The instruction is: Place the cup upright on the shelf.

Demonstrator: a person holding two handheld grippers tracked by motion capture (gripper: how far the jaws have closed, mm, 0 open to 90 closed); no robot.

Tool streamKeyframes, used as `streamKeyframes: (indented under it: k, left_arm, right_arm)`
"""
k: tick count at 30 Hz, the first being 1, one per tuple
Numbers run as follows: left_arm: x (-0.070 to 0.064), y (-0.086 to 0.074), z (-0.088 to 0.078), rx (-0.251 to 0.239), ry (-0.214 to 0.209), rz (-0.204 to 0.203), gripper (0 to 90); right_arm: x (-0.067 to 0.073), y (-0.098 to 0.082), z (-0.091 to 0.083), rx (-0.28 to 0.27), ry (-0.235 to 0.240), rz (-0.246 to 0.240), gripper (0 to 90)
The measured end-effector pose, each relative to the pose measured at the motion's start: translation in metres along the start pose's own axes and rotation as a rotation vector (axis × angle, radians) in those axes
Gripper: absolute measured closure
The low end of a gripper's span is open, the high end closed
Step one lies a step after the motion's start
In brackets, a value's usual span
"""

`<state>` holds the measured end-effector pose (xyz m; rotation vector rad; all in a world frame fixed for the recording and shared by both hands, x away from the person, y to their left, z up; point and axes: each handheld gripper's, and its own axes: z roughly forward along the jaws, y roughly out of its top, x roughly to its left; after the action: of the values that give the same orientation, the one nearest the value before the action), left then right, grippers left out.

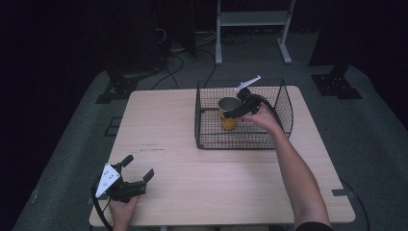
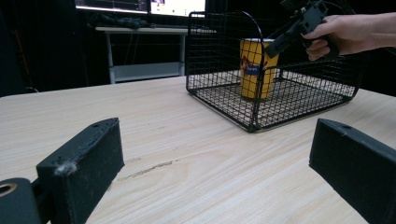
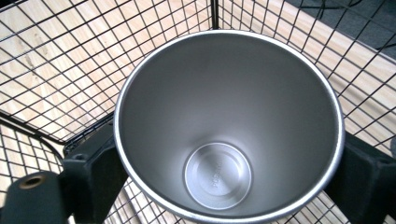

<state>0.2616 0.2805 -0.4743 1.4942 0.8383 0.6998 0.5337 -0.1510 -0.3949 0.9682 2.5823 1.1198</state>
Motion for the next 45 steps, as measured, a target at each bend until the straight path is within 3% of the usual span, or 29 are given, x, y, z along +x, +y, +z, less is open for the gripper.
streamKeyframes:
  k: [15,31,39,45]
  left_arm:
    - [-0.001,0.000,0.001,0.003,0.002,0.003,2.3]
    - [-0.001,0.000,0.002,0.006,0.003,0.008,2.3]
    - [-0.001,0.000,0.002,0.005,-0.003,0.008,2.3]
    - [-0.002,0.000,0.002,0.008,-0.005,0.011,2.3]
  right_arm:
    - [0.002,0.003,-0.011,-0.065,-0.005,0.012,3.0]
    - [0.004,0.007,-0.041,-0.150,0.015,0.032,2.9]
    - [0.018,0.007,-0.060,-0.181,0.041,0.015,4.2]
    - [0.022,0.004,-0.064,-0.178,0.048,0.010,4.3]
